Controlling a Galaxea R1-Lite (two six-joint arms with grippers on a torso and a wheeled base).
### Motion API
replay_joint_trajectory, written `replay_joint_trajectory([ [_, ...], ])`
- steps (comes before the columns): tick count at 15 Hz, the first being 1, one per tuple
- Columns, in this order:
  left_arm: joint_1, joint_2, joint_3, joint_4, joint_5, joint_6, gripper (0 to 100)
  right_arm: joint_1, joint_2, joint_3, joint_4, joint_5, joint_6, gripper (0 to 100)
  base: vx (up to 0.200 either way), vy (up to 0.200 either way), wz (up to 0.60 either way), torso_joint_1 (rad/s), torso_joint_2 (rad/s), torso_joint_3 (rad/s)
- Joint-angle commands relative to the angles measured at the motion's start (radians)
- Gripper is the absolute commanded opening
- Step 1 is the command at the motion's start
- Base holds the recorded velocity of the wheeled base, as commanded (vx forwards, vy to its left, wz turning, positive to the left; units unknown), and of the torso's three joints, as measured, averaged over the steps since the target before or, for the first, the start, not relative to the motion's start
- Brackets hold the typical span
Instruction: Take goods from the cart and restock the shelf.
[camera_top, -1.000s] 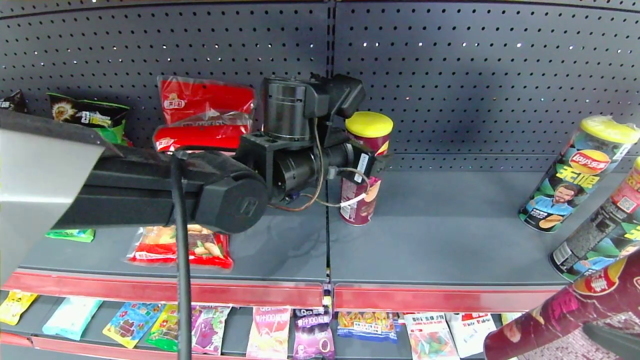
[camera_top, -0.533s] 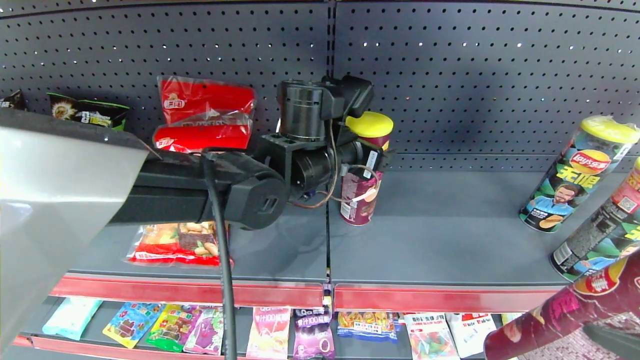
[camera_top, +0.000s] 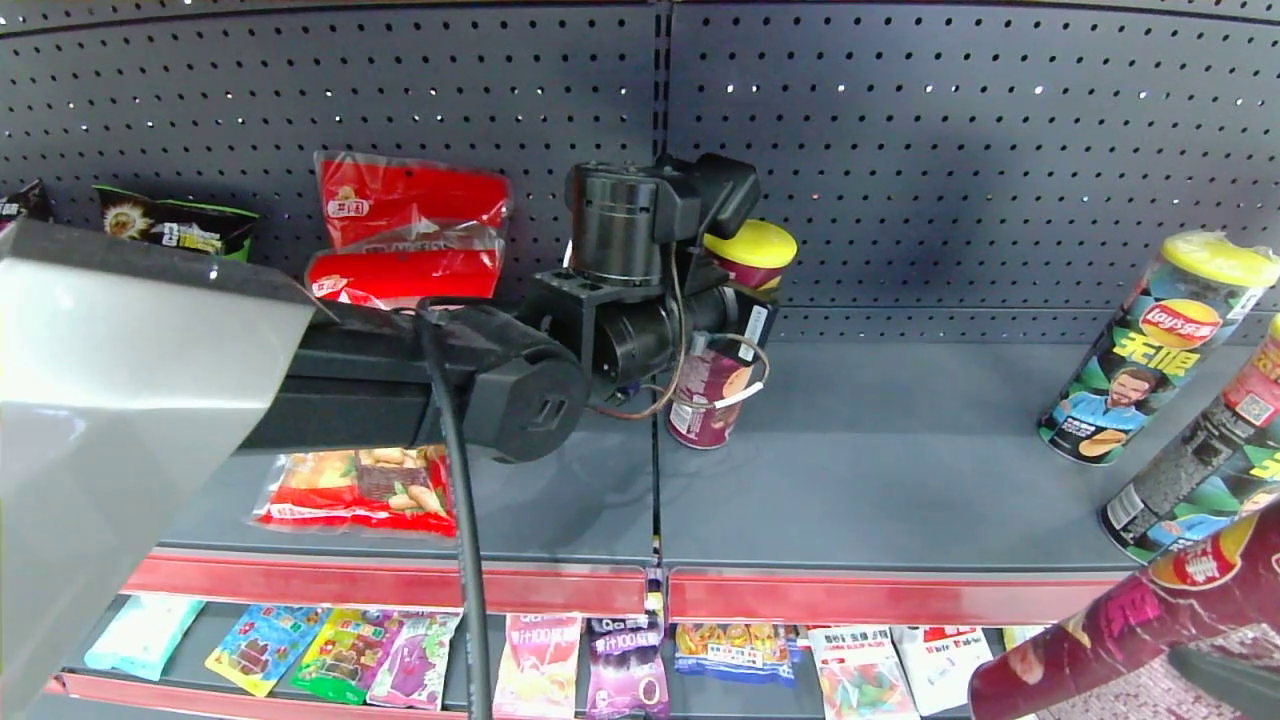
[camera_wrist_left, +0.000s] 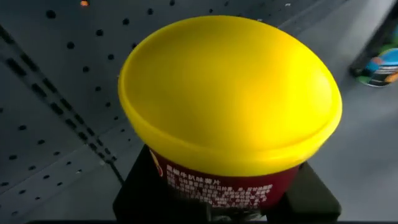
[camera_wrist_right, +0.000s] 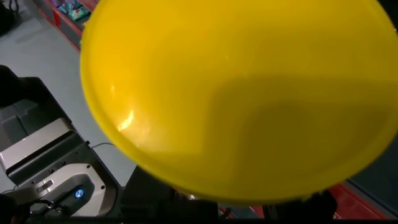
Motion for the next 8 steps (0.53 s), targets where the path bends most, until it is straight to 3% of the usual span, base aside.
replay_joint_trajectory([
  [1,0.0,-0.043,0.006,-0.003,-0.023,-0.002,0,0.0,0.0,0.001,0.0,0.001,0.0,0,0.0,0.0,0.0,0.0,0.0,0.0],
  [6,0.011,-0.099,0.027,-0.004,-0.06,0.0,0,0.0,-0.002,-0.003,0.0,0.001,0.0,0,0.0,0.0,0.0,0.0,0.0,0.0],
  [8,0.032,-0.159,0.075,-0.003,-0.188,0.0,0,0.0,-0.006,-0.005,0.0,0.001,0.0,0,0.0,0.0,0.0,0.0,0.0,0.0],
])
